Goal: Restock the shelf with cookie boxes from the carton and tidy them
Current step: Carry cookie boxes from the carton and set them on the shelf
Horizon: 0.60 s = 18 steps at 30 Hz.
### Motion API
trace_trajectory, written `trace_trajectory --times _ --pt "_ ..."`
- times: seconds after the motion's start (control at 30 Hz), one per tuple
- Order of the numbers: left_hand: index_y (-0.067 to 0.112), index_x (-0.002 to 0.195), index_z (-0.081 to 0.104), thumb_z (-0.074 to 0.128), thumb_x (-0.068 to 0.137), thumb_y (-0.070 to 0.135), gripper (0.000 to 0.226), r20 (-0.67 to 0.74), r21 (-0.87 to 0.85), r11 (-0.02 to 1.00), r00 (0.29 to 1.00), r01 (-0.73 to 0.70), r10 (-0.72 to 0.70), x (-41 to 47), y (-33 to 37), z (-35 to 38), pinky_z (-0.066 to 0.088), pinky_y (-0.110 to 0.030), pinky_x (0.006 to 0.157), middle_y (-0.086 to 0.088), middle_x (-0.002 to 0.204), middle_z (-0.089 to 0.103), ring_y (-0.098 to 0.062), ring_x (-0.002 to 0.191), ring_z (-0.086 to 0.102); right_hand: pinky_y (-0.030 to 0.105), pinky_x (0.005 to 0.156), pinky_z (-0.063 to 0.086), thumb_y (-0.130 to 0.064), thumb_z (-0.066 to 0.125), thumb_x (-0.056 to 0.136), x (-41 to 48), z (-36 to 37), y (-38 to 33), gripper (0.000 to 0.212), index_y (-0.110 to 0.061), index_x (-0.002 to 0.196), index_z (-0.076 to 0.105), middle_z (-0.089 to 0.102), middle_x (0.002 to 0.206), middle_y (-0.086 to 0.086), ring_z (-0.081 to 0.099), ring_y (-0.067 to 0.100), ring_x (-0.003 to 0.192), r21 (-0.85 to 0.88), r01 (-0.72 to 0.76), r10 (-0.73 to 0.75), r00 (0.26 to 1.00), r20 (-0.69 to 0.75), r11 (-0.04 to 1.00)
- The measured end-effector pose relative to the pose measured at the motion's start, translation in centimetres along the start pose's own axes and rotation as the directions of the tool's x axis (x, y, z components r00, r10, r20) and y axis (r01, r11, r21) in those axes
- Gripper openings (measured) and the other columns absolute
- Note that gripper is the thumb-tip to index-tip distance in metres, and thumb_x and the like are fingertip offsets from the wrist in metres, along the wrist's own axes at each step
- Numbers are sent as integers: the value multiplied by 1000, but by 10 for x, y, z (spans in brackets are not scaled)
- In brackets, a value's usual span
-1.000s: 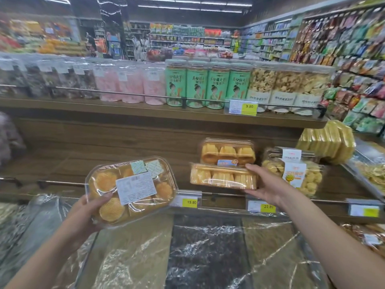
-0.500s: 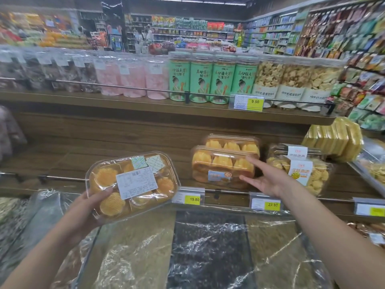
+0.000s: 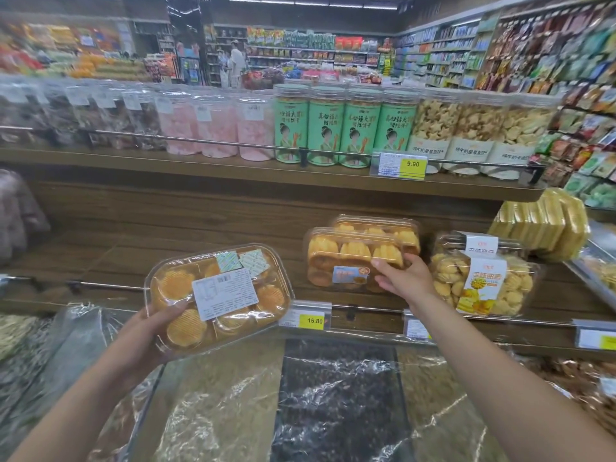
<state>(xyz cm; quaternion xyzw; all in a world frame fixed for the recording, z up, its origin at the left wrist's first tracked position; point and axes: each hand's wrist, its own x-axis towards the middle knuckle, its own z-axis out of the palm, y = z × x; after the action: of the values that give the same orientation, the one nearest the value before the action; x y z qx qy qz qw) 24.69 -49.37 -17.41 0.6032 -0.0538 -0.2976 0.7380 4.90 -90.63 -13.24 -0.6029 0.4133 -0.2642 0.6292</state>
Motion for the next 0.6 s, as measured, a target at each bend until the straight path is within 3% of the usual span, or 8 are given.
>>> trace_trajectory --times 0.07,0.17,0.33,0.43,0.6 --pt "8 130 69 96 62 39 79 -4 15 1000 1000 -5 5 -1 0 1 64 -50 72 -19 123 76 -41 112 72 37 87 64 -25 87 84 4 1 0 78 -10 147 45 69 112 7 78 19 93 22 5 -4 999 -41 1000" --pt "7 131 68 77 79 26 56 5 5 1000 1000 -13 13 -4 3 4 65 -47 68 -20 125 75 -42 115 70 36 86 65 -28 84 87 9 0 -3 76 -11 150 43 67 115 8 77 19 93 41 -20 23 996 -84 999" --pt "11 133 68 98 60 40 84 22 45 999 1000 -19 18 -7 5 5 65 -49 75 -16 126 76 -43 121 69 34 79 65 -26 77 95 18 -11 -5 69 -5 152 43 66 130 16 77 24 89 147 -57 82 982 -169 988" --pt "11 132 68 81 82 27 54 23 28 999 1000 -22 21 -8 6 6 66 -46 72 -15 126 76 -44 125 66 34 80 64 -16 73 98 17 -12 -5 63 -1 151 42 65 128 18 76 26 91 231 -98 139 976 -169 968" --pt "10 130 69 73 85 23 48 7 56 998 999 -31 31 -10 10 10 66 -44 68 -16 125 76 -44 125 66 33 68 66 -15 79 92 7 3 3 42 -1 125 57 68 104 12 73 23 90 395 -181 258 955 -150 901"
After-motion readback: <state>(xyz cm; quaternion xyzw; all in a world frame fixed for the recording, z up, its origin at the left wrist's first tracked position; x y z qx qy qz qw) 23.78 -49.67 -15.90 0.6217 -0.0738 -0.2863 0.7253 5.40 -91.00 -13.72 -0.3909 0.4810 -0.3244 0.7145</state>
